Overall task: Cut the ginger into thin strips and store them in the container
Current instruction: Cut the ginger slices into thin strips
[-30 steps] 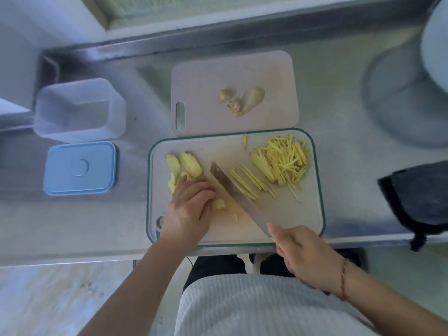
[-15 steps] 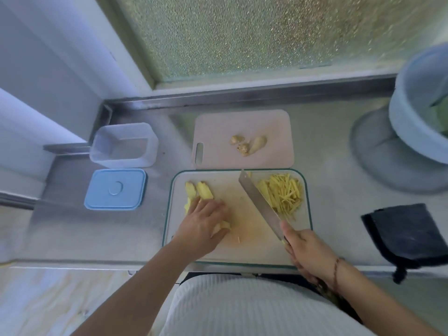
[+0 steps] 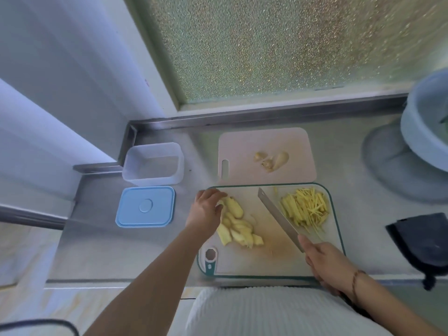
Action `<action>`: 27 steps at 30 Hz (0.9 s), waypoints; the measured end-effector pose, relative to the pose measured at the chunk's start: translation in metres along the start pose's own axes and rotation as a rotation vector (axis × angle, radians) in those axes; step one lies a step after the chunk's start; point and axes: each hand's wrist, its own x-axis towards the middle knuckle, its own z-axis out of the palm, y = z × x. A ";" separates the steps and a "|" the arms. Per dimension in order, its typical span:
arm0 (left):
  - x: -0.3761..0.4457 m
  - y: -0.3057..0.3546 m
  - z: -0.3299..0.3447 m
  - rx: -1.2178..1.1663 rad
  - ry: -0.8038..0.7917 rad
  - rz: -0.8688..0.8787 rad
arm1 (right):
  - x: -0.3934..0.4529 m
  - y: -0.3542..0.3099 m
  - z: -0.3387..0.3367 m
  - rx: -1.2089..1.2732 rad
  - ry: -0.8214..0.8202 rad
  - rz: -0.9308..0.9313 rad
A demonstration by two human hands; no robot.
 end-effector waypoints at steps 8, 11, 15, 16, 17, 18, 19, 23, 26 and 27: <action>0.052 -0.011 -0.024 0.236 -0.494 0.107 | -0.008 -0.014 0.016 -0.053 0.091 0.044; 0.054 -0.018 -0.031 0.147 -0.513 0.030 | -0.009 -0.015 0.023 -0.089 0.129 0.047; 0.058 -0.021 -0.041 -0.122 -0.428 -0.090 | -0.013 -0.016 0.031 -0.099 0.151 0.079; 0.060 -0.020 -0.043 -0.170 -0.409 -0.098 | -0.014 -0.017 0.032 -0.101 0.156 0.083; 0.062 -0.017 -0.043 -0.197 -0.412 -0.089 | -0.016 -0.017 0.033 -0.100 0.162 0.089; 0.063 -0.014 -0.041 -0.197 -0.437 -0.066 | -0.017 -0.018 0.034 -0.093 0.166 0.096; 0.064 -0.011 -0.038 -0.187 -0.465 -0.035 | -0.019 -0.018 0.035 -0.084 0.169 0.103; 0.062 0.002 -0.026 -0.115 -0.392 0.186 | -0.023 -0.017 0.037 -0.065 0.186 0.102; 0.056 -0.008 -0.016 -0.067 -0.244 0.446 | -0.024 -0.013 0.040 -0.058 0.207 0.102; 0.052 -0.013 -0.014 -0.047 -0.229 0.508 | -0.024 -0.012 0.041 -0.055 0.209 0.109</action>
